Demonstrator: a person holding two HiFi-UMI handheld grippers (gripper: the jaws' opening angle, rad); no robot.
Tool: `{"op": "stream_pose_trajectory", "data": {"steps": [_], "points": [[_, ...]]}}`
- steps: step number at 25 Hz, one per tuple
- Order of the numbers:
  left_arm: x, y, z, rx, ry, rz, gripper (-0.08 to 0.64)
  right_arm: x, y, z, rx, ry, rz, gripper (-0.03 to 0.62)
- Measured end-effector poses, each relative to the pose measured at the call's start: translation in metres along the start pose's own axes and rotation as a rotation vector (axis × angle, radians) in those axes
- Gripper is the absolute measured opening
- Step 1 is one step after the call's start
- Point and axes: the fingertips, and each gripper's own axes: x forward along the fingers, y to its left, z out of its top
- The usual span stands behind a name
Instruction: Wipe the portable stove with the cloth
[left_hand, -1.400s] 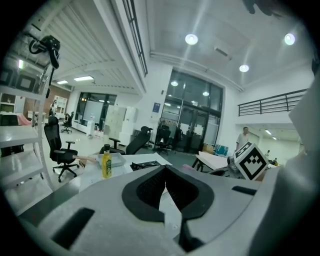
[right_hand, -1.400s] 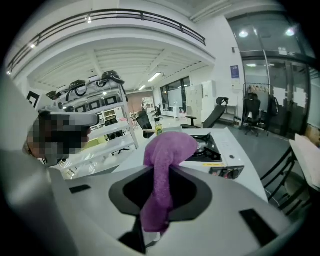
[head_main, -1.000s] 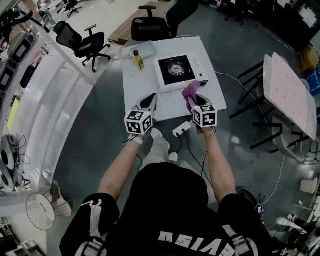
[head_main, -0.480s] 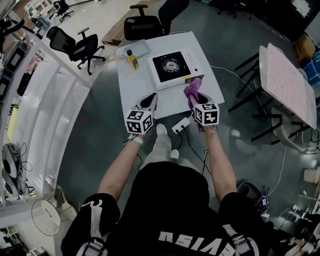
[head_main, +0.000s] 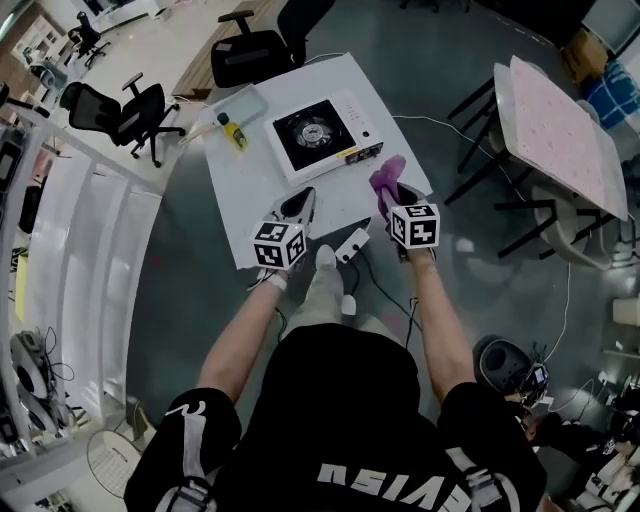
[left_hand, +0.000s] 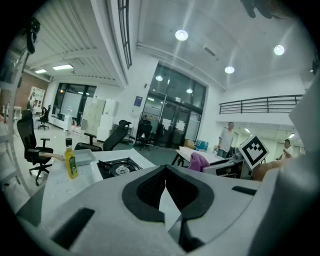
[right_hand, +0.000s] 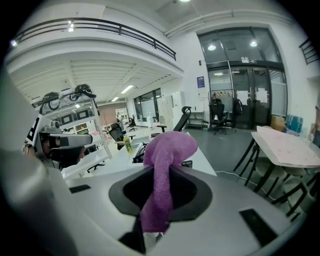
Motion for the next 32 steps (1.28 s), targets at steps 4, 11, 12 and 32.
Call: {"op": "stream_pose_trajectory", "data": {"steps": [4,11,12,32], "points": [[0.037,-0.005,-0.005,0.003,0.036,-0.046,0.009,0.012,-0.032,-0.010,0.035,0.027,-0.043,0.077],[0.097,-0.009,-0.020,0.007,0.118,-0.113,0.009,0.046,-0.079,-0.035,0.110,0.097,-0.089,0.077],[0.105,-0.008,-0.022,0.008,0.130,-0.121,0.009,0.053,-0.084,-0.038,0.117,0.108,-0.092,0.077],[0.196,0.027,-0.065,0.001,0.290,-0.195,0.009,0.165,-0.131,-0.098,0.190,0.302,-0.130,0.078]]}}
